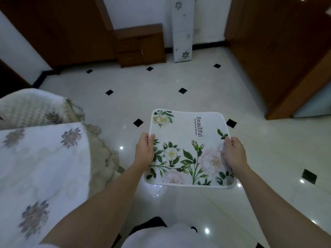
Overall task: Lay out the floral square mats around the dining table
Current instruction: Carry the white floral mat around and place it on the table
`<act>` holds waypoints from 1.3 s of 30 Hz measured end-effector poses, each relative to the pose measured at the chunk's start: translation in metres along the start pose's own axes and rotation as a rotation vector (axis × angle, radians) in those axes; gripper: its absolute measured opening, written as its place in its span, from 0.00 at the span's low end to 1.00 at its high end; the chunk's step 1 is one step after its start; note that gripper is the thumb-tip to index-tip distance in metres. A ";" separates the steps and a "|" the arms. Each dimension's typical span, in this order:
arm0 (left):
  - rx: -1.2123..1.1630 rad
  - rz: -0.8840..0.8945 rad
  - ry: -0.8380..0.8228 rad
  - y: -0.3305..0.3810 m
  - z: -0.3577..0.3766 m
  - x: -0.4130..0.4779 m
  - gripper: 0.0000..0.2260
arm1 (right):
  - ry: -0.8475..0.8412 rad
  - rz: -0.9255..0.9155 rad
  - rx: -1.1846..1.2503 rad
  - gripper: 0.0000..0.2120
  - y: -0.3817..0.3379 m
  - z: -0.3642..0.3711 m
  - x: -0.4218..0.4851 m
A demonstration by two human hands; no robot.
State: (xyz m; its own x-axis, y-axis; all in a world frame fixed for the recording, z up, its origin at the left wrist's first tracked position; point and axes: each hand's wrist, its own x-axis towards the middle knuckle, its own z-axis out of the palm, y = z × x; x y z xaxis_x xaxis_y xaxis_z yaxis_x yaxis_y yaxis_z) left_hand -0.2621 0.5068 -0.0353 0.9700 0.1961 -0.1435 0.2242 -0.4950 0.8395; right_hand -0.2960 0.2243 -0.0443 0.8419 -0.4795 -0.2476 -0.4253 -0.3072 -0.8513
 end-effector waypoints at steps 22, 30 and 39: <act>-0.078 -0.133 0.278 -0.019 -0.104 0.362 0.15 | -0.242 -0.232 -0.129 0.15 -0.233 0.275 0.280; -0.108 -0.158 0.301 -0.012 -0.121 0.487 0.15 | -0.257 -0.233 -0.162 0.14 -0.298 0.345 0.370; -0.106 -0.222 0.352 -0.004 -0.136 0.631 0.14 | -0.327 -0.283 -0.184 0.15 -0.371 0.441 0.487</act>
State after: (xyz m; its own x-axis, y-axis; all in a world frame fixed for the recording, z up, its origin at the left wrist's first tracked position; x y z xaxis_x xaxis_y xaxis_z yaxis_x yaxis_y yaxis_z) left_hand 0.3365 0.7475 -0.0578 0.8041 0.5742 -0.1544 0.3952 -0.3222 0.8602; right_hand 0.4183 0.4671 -0.0527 0.9811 -0.0813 -0.1755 -0.1913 -0.5432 -0.8176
